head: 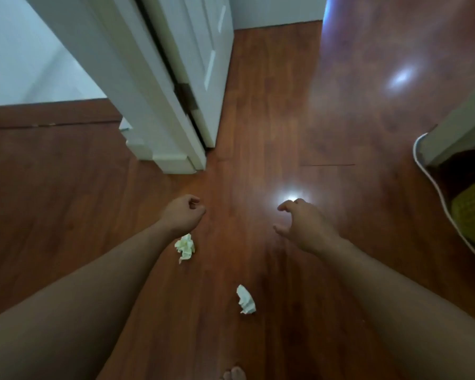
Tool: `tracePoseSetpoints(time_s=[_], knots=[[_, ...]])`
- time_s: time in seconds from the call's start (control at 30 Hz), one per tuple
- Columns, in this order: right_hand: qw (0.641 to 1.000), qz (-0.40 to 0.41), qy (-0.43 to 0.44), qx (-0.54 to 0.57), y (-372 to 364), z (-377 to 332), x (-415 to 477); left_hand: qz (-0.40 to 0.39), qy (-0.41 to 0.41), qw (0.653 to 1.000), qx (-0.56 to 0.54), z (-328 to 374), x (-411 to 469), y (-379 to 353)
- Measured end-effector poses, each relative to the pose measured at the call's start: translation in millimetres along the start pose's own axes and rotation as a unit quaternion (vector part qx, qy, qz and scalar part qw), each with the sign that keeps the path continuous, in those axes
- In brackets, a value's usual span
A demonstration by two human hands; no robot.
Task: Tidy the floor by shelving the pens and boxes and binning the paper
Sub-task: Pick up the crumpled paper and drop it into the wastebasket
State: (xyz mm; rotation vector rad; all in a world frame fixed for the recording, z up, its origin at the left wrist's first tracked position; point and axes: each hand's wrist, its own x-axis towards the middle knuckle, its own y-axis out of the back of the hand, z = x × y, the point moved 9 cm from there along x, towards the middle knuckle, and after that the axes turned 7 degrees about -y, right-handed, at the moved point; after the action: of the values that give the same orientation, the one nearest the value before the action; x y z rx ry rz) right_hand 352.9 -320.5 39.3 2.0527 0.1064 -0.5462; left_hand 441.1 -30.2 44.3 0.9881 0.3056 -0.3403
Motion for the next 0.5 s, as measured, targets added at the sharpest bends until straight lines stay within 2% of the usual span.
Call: tracePoseSetpoints(time_s=[0.2, 0.3, 0.4, 0.5], knots=[[0.986, -0.142, 0.027, -0.077, -162, -28, -31, -0.034, 0.044, 0.998, 0.022, -116, -2, -42], [0.971, -0.198, 0.029, -0.13, -216, -28, -47, -0.045, 0.06, 0.997, 0.029, -149, -5, -64], [0.965, -0.199, 0.03, -0.166, -238, -22, -49, -0.072, 0.045, 0.996, 0.033, -163, -7, -87], [0.971, -0.191, 0.027, -0.143, -242, -14, -42, -0.099, -0.004, 0.992, 0.083, -161, -8, -107]])
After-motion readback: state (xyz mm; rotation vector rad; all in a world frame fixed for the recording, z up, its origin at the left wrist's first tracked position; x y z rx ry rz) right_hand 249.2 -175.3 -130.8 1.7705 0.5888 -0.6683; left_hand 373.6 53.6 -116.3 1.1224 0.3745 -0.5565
